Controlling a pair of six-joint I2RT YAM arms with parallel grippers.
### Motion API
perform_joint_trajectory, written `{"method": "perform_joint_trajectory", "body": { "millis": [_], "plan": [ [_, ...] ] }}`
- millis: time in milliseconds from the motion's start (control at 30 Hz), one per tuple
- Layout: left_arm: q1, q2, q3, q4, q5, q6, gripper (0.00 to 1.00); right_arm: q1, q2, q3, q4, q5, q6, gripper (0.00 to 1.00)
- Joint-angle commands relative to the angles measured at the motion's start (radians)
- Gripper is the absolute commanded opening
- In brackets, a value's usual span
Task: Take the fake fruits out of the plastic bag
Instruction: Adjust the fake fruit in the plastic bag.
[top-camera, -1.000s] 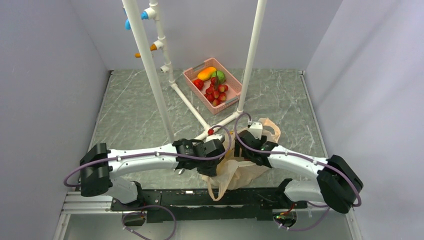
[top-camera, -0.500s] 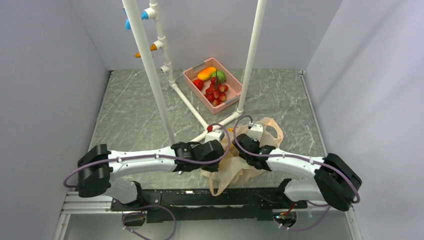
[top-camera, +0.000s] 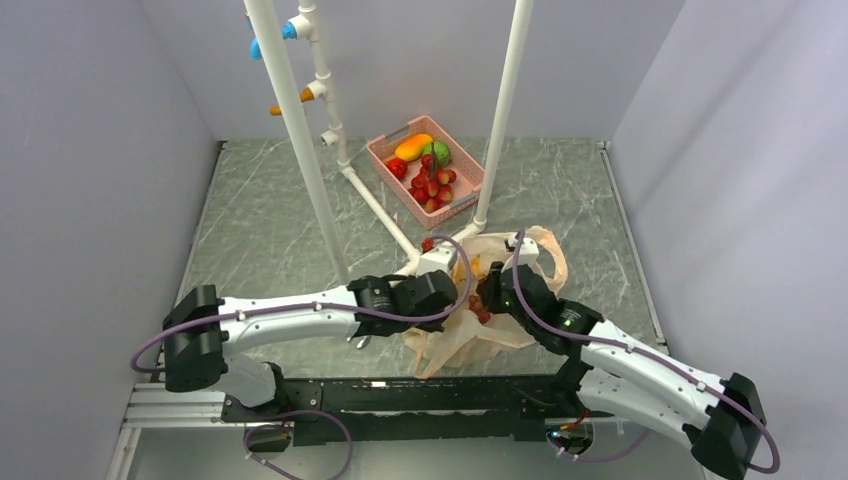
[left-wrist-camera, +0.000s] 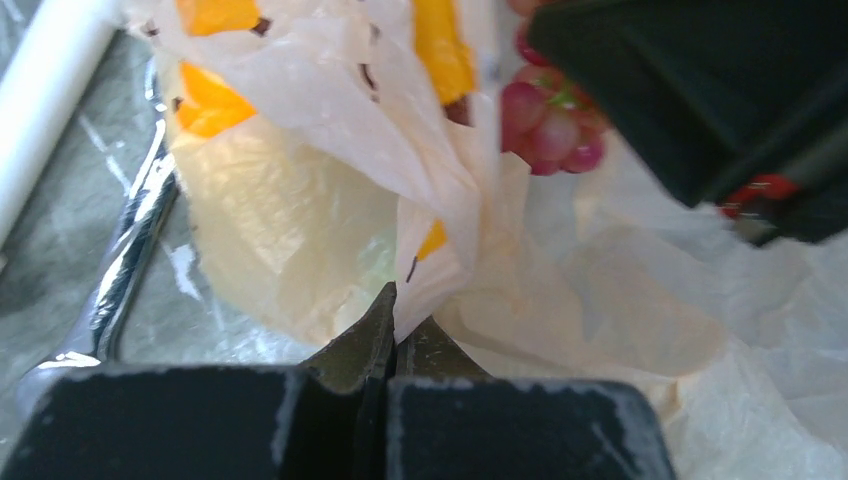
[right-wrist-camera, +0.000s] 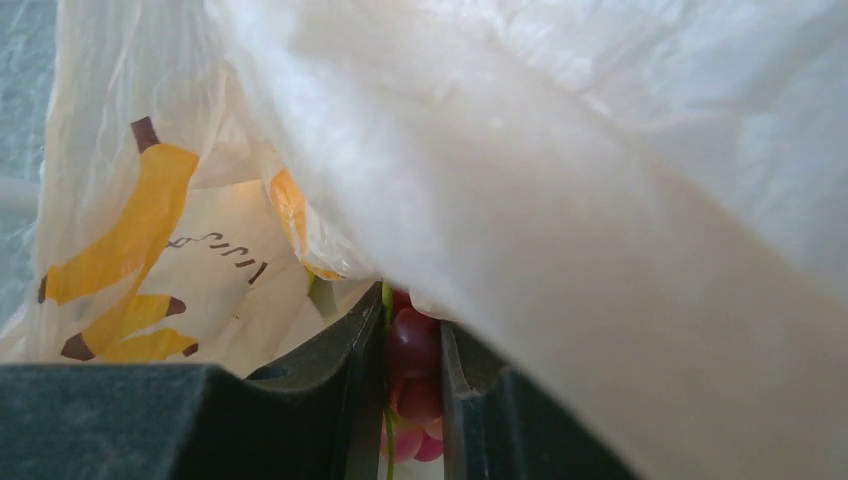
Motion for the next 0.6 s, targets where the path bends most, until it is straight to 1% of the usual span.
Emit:
{"method": "perform_joint_trajectory", "body": {
  "millis": [0, 133, 233, 300, 433, 567],
  "plan": [
    [-0.001, -0.089, -0.068, -0.027, -0.087, 0.007, 0.0, 0.002, -0.05, 0.034, 0.0, -0.089, -0.057, 0.11],
    [-0.008, -0.139, -0.179, 0.01, -0.092, 0.0, 0.0, 0.002, -0.087, 0.047, 0.017, -0.134, -0.08, 0.11],
    [-0.019, -0.163, -0.25, 0.049, -0.076, -0.008, 0.0, 0.003, -0.112, 0.04, 0.019, -0.106, -0.07, 0.11],
    [-0.026, -0.17, -0.288, 0.093, -0.052, -0.008, 0.0, 0.002, -0.126, 0.011, 0.054, -0.101, -0.07, 0.13],
    [-0.036, -0.155, -0.294, 0.134, -0.022, -0.019, 0.0, 0.003, -0.109, -0.041, 0.126, -0.122, -0.052, 0.21],
    [-0.056, -0.128, -0.29, 0.198, 0.0, -0.043, 0.0, 0.001, -0.012, -0.064, 0.141, -0.106, 0.002, 0.25]
  ]
}}
